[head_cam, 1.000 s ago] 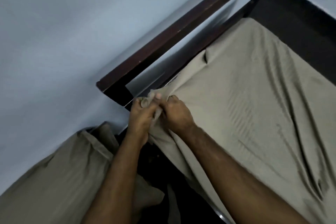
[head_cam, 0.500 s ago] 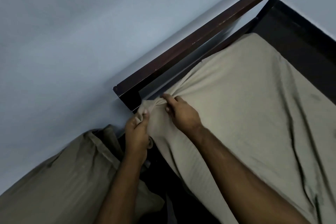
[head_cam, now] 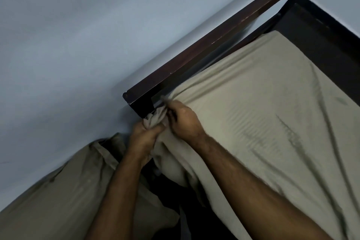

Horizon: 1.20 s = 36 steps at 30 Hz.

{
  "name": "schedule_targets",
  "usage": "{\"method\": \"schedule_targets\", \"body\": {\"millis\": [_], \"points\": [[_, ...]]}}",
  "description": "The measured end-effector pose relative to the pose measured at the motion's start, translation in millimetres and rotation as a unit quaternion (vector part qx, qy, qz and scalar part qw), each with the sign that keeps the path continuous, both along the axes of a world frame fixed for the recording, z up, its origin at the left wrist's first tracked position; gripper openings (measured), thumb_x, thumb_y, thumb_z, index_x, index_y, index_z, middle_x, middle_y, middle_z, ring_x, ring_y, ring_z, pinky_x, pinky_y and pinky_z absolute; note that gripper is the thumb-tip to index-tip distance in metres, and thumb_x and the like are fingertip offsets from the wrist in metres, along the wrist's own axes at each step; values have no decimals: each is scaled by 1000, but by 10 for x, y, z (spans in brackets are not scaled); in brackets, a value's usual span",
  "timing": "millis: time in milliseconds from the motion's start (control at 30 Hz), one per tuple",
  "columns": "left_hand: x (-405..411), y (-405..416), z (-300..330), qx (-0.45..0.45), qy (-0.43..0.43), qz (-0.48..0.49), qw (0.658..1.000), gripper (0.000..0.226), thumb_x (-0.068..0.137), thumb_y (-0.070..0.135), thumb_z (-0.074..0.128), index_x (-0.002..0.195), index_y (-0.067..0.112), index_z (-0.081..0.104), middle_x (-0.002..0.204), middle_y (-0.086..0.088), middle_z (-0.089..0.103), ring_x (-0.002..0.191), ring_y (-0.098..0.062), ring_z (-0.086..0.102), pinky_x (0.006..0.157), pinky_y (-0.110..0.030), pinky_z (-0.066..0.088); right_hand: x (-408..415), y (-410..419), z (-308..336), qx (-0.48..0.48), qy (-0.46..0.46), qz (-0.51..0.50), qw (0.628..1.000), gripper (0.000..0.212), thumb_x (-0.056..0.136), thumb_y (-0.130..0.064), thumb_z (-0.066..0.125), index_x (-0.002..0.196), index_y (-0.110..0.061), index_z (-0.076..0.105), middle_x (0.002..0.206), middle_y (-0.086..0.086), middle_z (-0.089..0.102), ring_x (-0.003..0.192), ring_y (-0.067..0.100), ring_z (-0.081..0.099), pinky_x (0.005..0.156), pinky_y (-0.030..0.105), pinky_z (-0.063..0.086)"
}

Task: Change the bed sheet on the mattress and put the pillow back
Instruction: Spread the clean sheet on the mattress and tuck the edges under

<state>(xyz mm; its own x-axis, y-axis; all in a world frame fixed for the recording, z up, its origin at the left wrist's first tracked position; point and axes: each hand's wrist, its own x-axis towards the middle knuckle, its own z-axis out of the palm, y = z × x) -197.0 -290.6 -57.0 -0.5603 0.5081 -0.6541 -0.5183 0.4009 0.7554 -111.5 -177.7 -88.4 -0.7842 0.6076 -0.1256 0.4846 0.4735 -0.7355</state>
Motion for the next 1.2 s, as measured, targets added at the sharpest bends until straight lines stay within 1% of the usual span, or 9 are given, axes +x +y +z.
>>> {"method": "schedule_targets", "body": {"millis": [100, 200, 333, 467, 633, 733, 833, 1067, 1200], "points": [[-68, -68, -49, 11, -72, 89, 993, 23, 91, -5, 65, 95, 17, 66, 91, -13, 73, 65, -18, 71, 59, -30, 59, 119, -36, -75, 14, -4, -48, 999, 70, 102, -11, 47, 161, -29, 15, 128, 9, 63, 103, 26, 64, 83, 29, 52], [23, -168, -196, 55, -61, 35, 996, 28, 85, -4, 71, 109, 11, 71, 102, -17, 76, 86, -28, 75, 75, -38, 62, 122, 65, -103, 83, -119, 22, 989, 84, 100, -12, 46, 158, -45, -5, 109, 8, 58, 88, 30, 62, 68, 35, 49], [114, -299, -355, 158, -8, -88, 983, 58, 82, 0, 64, 139, 9, 57, 129, -10, 69, 120, -29, 65, 98, -40, 55, 25, 349, 4, 113, -293, 116, 942, 66, 98, -20, 49, 154, -40, 21, 121, 12, 58, 106, 34, 63, 78, 41, 52], [138, -274, -295, 164, 52, -209, 963, 61, 87, -17, 60, 141, 11, 55, 131, 8, 69, 124, -12, 63, 96, -20, 50, -10, 531, 125, 81, -443, 128, 883, 45, 97, -16, 54, 141, -16, 46, 135, 16, 58, 123, 35, 58, 95, 45, 51], [136, -145, -174, 3, -7, -96, 995, 24, 91, 33, 71, 112, 21, 71, 102, 10, 77, 95, -5, 72, 71, -12, 53, 15, 484, 56, 63, -184, -63, 979, 27, 90, -5, 53, 115, -17, 55, 106, 14, 68, 96, 32, 66, 76, 39, 53], [115, -83, -166, -19, -50, -195, 979, 19, 82, 30, 80, 97, 24, 70, 87, 14, 77, 75, 5, 71, 61, -9, 52, 114, 375, 7, 19, 3, -97, 995, 33, 79, 4, 50, 106, -15, 54, 95, 6, 68, 85, 26, 64, 70, 36, 52], [112, 12, -245, -66, 49, -188, 979, 15, 84, 16, 83, 83, 21, 69, 69, 12, 72, 61, 7, 66, 55, -12, 49, 229, 307, -94, -123, 107, -135, 977, 34, 75, 10, 49, 102, -8, 58, 98, -3, 64, 90, 7, 60, 79, 22, 49], [65, -174, -608, -182, 242, 65, 951, 9, 82, -8, 59, 73, -8, 58, 70, -9, 56, 64, -24, 51, 60, -28, 41, 104, 214, -370, -217, 52, -30, 974, 46, 90, 3, 62, 131, -17, 57, 121, -2, 60, 91, 3, 58, 85, 17, 47], [-32, -91, -803, -231, 238, 139, 933, 8, 86, 0, 60, 89, -1, 67, 92, -13, 67, 89, -32, 64, 80, -37, 51, 13, 249, -573, -178, 21, 19, 984, 82, 91, 4, 53, 161, -25, 21, 161, 1, 35, 134, 8, 45, 106, 8, 36]]}}
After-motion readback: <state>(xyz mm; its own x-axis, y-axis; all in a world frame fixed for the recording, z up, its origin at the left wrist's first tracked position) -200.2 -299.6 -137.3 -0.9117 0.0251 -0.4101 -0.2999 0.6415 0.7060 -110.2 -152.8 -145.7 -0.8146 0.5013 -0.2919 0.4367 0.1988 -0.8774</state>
